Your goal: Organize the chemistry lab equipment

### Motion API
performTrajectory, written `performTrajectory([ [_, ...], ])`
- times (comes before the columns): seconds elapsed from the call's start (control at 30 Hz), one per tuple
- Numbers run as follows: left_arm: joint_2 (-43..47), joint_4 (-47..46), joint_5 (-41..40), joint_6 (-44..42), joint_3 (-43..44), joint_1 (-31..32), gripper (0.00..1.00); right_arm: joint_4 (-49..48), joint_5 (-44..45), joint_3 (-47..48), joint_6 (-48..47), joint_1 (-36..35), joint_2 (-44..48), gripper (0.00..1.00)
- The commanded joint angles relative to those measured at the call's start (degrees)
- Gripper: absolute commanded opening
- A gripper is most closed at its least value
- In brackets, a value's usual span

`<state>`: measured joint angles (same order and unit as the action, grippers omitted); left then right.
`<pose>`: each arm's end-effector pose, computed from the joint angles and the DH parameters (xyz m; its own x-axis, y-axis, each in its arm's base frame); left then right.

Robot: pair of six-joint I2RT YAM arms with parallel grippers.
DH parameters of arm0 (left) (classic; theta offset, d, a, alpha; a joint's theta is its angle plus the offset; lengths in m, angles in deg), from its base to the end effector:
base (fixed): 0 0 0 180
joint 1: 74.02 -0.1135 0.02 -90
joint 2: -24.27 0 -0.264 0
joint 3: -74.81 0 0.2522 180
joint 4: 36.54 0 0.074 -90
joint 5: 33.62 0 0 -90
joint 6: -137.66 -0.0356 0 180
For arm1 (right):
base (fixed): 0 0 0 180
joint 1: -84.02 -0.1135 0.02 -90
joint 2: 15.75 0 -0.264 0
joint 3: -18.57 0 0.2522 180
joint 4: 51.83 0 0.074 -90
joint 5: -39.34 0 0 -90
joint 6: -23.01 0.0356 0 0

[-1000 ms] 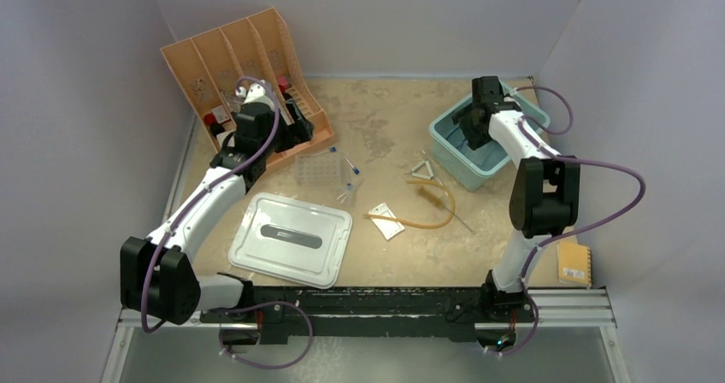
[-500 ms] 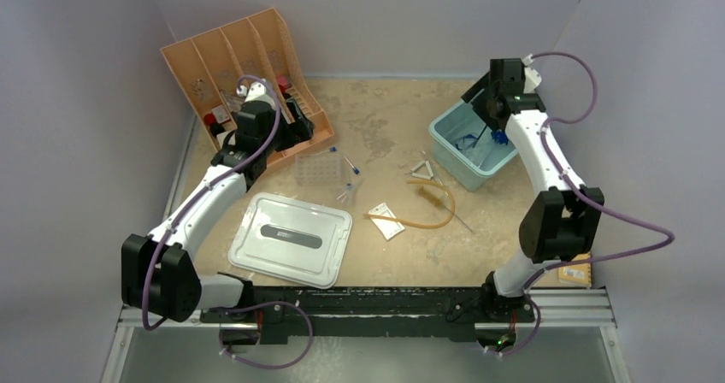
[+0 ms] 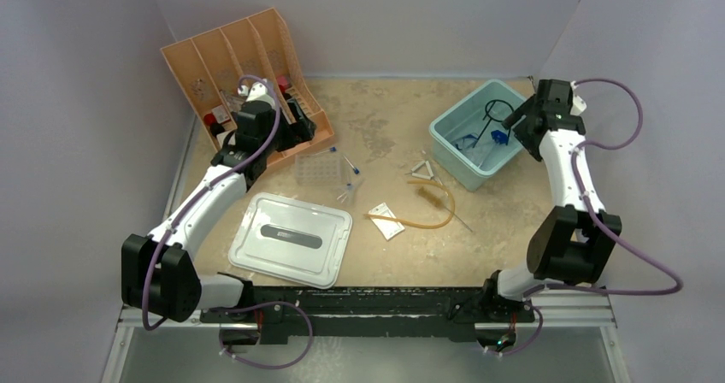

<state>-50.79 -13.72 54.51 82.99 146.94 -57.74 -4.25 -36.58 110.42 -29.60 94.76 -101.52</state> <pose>0.2907 -0.0837 0.3081 -0.4859 -0.4602 -0.7430 -0.0356 0.8599 -0.5093 0.3252 -0.0705 0.3316 -0.2988 0.6562 -0.6929 0.6812 0.6552 0.3267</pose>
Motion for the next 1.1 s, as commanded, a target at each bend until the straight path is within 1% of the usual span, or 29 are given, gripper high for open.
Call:
performTrajectory([
  [0.0, 1.1, -2.9, 1.4, 0.2, 1.2, 0.1, 0.87, -2.9, -6.3, -0.8, -3.0, 1.1, -4.0, 0.84],
  [0.1, 1.3, -2.8, 1.4, 0.1, 1.5, 0.1, 0.87, -5.5, -12.9, 0.2, -5.5, 1.4, -7.3, 0.82],
  [0.2, 1.5, -2.6, 1.0, -0.1, 1.6, 0.1, 0.87, -6.4, -16.7, 2.7, -7.9, 1.4, -10.5, 0.77],
  [0.27, 1.6, -2.5, 0.8, -0.1, 1.7, 0.1, 0.87, -8.6, -16.6, 3.3, -9.9, 1.4, -11.3, 0.73],
  [0.33, 1.6, -2.5, 0.6, 0.0, 1.9, 0.1, 0.87, -12.2, -16.4, 3.7, -13.1, 1.4, -12.5, 0.71],
  [0.4, 1.5, -2.6, 0.6, 0.1, 2.1, 0.1, 0.87, -12.5, -16.9, 6.0, -15.9, 1.4, -14.8, 0.69],
  [0.5, 1.4, -2.3, 0.2, 0.1, 2.5, 0.1, 0.87, -12.7, -19.9, 8.8, -19.6, 1.4, -17.6, 0.65],
  [0.63, 1.5, -2.0, -0.2, 0.1, 2.4, 0.1, 0.87, -15.8, -22.3, 9.7, -23.1, 1.3, -19.0, 0.62],
  [0.73, 1.5, -2.0, -0.3, 0.4, 2.4, 0.1, 0.87, -16.3, -21.2, 10.9, -24.4, 1.4, -19.4, 0.62],
  [0.83, 1.7, -2.0, -0.2, 0.8, 2.4, 0.1, 0.87, -14.6, -16.7, 12.4, -25.8, 1.2, -17.4, 0.69],
  [0.93, 2.3, -1.9, -0.1, 0.9, 2.0, 0.1, 0.87, -13.2, -11.2, 10.8, -23.8, 1.2, -12.7, 0.76],
  [1.0, 2.7, -1.9, -0.2, 1.0, 1.6, 0.1, 0.87, -11.4, -9.5, 9.3, -23.3, 1.1, -8.9, 0.78],
  [1.07, 3.2, -1.9, 0.0, 1.1, 1.3, 0.1, 0.87, -9.9, -9.7, 7.8, -23.2, 0.8, -5.0, 0.79],
])
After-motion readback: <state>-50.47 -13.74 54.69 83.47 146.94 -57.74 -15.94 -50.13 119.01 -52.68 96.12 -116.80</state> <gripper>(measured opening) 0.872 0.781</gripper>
